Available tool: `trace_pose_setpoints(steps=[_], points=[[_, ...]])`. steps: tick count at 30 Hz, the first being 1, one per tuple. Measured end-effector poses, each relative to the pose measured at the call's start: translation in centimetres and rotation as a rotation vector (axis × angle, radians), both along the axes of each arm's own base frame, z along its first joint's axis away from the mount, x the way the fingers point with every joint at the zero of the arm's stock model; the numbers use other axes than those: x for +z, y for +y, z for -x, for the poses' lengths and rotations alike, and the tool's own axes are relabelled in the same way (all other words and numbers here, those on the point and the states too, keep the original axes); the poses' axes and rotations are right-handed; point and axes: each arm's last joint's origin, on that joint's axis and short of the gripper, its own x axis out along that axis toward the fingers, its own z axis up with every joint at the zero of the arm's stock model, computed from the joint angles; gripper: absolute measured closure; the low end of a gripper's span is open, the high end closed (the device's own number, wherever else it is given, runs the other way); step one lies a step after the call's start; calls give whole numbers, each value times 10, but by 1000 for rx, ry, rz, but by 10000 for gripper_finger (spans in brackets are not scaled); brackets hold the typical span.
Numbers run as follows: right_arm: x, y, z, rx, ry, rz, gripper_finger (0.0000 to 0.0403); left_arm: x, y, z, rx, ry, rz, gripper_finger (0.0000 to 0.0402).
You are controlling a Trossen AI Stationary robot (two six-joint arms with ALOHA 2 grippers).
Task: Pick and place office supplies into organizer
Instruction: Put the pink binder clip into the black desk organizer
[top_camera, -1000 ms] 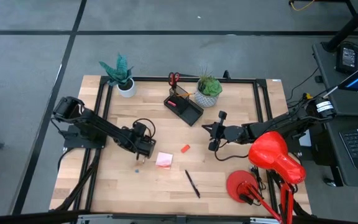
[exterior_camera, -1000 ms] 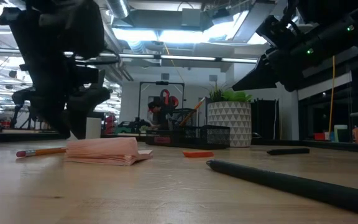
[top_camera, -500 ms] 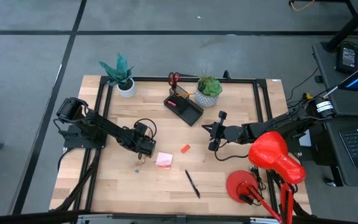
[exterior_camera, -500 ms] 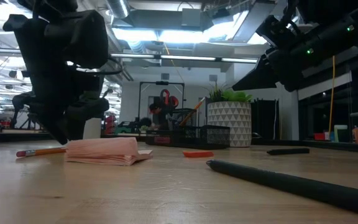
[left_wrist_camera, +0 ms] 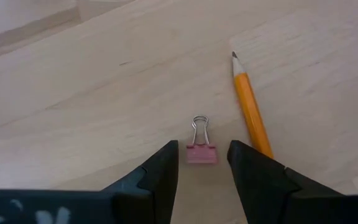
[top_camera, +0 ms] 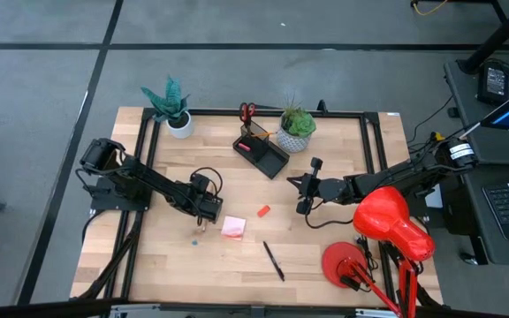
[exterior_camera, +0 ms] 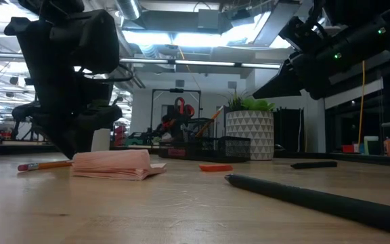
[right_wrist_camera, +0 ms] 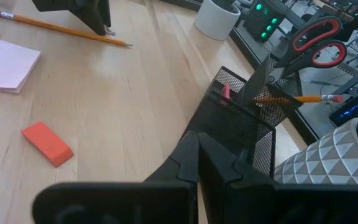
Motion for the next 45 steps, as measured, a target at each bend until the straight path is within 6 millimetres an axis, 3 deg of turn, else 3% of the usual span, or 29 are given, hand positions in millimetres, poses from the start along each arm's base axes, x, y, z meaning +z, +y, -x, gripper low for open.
trace_pose_setpoints(steps=[34, 45], points=[[0, 0, 0, 0, 0, 0, 393, 0, 0, 0, -15, -3, -33, 332], [0, 0, 0, 0, 0, 0, 393, 0, 1, 0, -54, 20, -46, 337]])
